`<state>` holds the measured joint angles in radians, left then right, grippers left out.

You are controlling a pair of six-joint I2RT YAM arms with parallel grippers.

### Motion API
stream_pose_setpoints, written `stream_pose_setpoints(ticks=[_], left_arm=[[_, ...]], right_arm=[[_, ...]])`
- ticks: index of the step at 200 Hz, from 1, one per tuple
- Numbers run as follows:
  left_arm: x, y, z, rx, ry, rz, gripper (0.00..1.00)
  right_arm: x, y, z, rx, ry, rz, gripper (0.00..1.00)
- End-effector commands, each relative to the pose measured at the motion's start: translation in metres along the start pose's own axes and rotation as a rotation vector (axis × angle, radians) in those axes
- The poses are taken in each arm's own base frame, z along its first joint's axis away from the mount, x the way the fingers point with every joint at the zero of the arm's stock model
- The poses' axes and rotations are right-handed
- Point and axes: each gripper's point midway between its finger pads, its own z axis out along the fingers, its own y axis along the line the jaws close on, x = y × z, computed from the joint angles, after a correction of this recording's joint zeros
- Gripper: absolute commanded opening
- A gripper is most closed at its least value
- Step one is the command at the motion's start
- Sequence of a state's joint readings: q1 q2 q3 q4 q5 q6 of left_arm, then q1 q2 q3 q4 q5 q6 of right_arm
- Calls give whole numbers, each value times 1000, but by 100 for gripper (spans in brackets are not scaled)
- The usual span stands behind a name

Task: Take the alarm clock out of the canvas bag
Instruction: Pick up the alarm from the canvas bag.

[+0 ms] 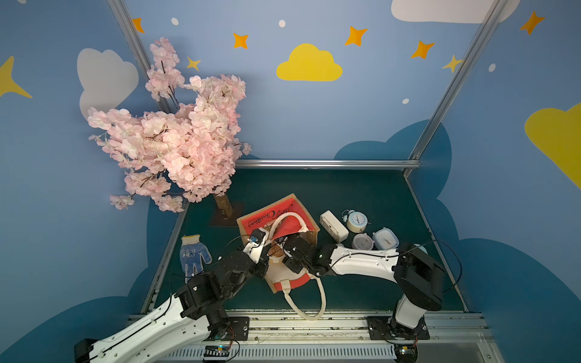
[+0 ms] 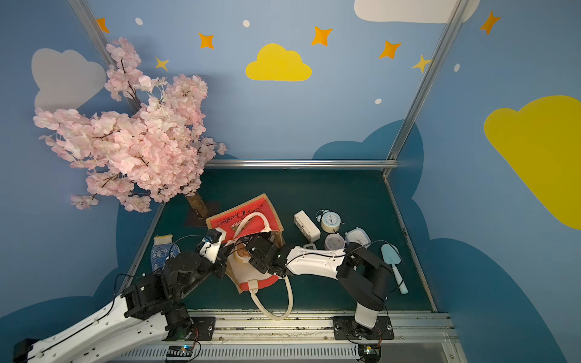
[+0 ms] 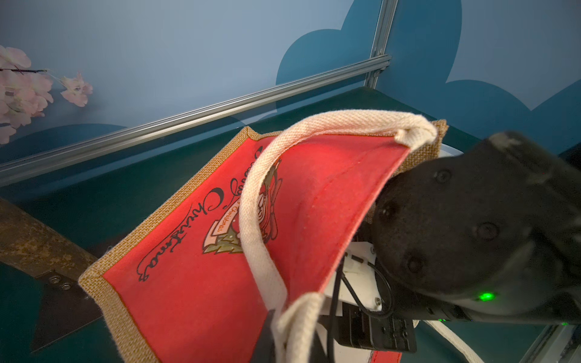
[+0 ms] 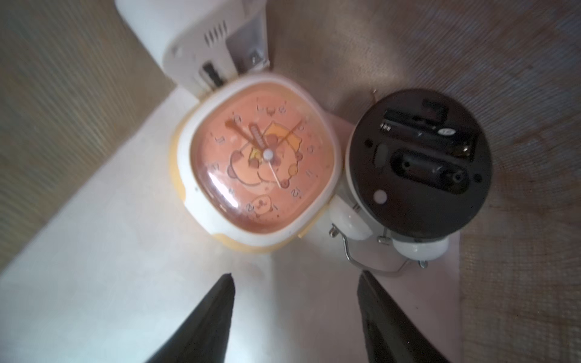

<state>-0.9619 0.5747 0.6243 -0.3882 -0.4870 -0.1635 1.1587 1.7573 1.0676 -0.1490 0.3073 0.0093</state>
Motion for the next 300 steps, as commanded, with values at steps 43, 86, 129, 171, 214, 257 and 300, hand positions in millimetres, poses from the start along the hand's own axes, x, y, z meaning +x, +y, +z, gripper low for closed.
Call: stream_pose_setpoints(ticks=[43,86,129,171,214,257,300], left_arm=[[-11,3,-4,1,-12,-23,13],[-9,2,-2,6,5,-26,13],[-13,3,-2,8,-8,-41,13],[-13,5,-2,9,-9,-54,12],[-16,9,-5,1,-21,-70,12],[-16,8,-3,8,-18,-72,12],[-17,8,-2,10,-22,-74,12]], right_arm=[[22,-35,9,121,134,-155,56],[26,-45,11,155,149,-214,55],[17,-52,31,259,174,-378,49],[-2,-58,50,354,123,-460,41],[2,-65,60,430,125,-513,28],[-18,-62,32,423,6,-444,15],[-38,-63,2,391,-80,-374,1]])
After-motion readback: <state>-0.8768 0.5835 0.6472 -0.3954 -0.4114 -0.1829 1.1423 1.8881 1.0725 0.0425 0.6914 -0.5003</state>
